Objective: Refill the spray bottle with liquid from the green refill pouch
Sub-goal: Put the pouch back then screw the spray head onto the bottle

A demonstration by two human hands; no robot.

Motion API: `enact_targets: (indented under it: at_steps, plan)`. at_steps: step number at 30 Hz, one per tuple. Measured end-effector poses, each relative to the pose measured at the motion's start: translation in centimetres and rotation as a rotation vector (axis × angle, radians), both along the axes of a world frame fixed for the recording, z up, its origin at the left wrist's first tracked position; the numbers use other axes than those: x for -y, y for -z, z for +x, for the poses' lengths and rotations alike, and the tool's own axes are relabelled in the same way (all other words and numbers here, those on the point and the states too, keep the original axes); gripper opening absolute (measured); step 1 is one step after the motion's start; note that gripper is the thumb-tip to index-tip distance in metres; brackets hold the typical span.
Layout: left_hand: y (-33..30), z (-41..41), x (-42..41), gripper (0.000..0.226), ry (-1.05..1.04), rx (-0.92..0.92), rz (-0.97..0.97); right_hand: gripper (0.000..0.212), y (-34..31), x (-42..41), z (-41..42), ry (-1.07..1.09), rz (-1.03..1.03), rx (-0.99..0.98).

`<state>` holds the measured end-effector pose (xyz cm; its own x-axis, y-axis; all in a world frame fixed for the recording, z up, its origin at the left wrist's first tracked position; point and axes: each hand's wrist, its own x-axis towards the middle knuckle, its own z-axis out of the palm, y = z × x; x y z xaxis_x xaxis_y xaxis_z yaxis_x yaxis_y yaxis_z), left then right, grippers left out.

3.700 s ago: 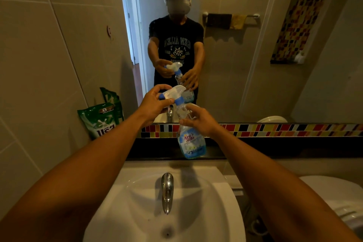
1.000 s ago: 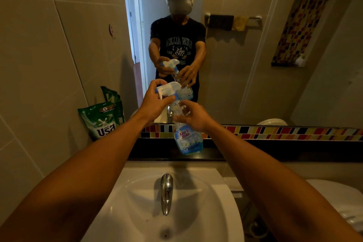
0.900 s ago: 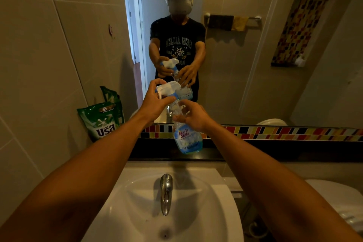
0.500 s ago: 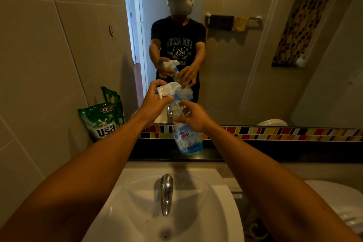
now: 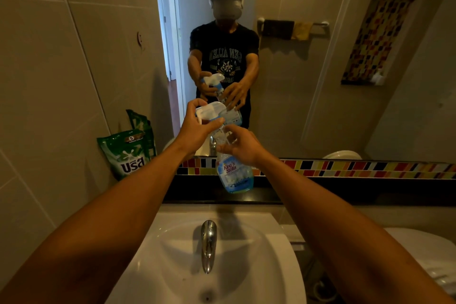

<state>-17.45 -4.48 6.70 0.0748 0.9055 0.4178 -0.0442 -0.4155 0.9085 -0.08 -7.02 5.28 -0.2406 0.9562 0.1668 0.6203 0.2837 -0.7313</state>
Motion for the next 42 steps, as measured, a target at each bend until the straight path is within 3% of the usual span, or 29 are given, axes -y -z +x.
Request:
enact_targets:
  at_steps: [17,42]
  plan:
    - [-0.3,0.0,-0.3,0.055,-0.005,-0.052,-0.057,0.063,-0.1,-0.2,0.6,0.02,-0.019,-0.006]
    - [0.2,1.2,-0.3,0.06,-0.036,-0.06,0.031,0.065,-0.2,-0.6,1.4,-0.002,-0.028,-0.019]
